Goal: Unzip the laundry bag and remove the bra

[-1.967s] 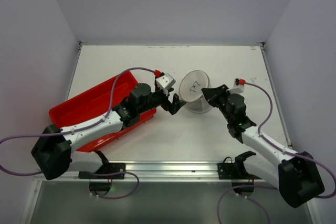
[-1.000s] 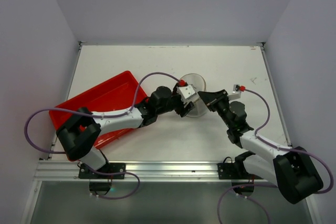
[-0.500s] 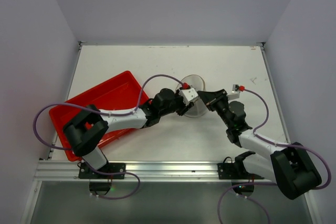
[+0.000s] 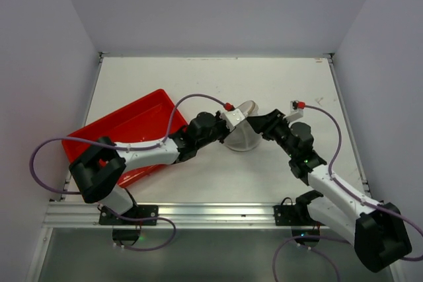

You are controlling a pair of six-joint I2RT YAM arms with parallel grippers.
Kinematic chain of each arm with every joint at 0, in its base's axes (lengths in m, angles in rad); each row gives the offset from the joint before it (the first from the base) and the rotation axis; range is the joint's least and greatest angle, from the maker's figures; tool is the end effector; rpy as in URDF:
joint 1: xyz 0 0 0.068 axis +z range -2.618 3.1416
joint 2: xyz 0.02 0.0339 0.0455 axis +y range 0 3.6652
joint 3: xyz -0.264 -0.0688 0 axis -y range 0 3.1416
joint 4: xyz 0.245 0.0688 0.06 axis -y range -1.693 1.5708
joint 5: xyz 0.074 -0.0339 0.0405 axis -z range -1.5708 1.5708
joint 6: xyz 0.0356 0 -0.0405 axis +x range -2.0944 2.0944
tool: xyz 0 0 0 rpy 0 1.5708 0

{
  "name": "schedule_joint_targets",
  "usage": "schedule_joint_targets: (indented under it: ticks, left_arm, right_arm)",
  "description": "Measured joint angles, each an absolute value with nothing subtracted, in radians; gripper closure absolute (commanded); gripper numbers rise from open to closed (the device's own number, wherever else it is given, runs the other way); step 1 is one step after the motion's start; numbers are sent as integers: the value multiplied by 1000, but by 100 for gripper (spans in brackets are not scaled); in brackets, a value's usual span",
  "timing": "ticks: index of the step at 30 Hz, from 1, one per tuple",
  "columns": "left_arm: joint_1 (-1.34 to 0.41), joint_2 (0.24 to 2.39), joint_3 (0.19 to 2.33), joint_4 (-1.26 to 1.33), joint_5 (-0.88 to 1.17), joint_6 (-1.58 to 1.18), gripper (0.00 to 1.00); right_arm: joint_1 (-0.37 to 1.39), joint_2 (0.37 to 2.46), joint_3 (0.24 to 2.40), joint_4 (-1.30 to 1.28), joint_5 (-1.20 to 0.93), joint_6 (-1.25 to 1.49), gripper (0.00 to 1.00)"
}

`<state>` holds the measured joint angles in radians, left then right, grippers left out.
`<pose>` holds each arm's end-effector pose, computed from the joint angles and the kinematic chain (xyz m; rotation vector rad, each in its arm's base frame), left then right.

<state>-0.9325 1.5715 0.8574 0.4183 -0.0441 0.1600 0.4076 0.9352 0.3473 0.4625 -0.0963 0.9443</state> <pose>0.2095 -0.2797 0.2304 0.9582 1.6356 -0.4901 0.1905 0.0860 0.2263 0.4074 1.7729 1.0711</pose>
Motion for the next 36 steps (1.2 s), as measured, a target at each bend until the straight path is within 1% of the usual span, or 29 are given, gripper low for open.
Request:
schedule_joint_targets:
  ticks: [4,6,7,8,9,15,17,21,30,36]
  left_arm:
    - [-933,1516,815,418,-61,157,100]
    - [-933,1502,799,419,-61,153,100]
    - [-933,1498,791,424,-62,150,100]
    - [-933,1496,785,424,-65,149,100]
    - [-933,1495,781,426,-68,149,100]
    - [-933,1495,770,431,-83,149,100]
    - [-933,1493,770,431,-83,148,100]
    - [-933,1486,762,433,-83,141,100]
    - [-933,1479,755,433,-66,131,100]
    - [-933,1478,755,432,-59,131,100]
  right_arm:
    - [408,859,434,267,-96,817,60]
    - [408,849,492,183,-96,757,66]
    - [408,852,522,150,-95,730,70]
    - [408,858,554,113,-94,702,71]
    - [409,865,583,84,-94,678,71]
    - [443,897,687,-25,-95,559,63]
    - [453,913,710,-52,-107,524,64]
    - [469,953,747,-94,-154,429,69]
    - [570,972,750,-117,-167,319,69]
    - [622,1008,756,-120,-88,297,69]
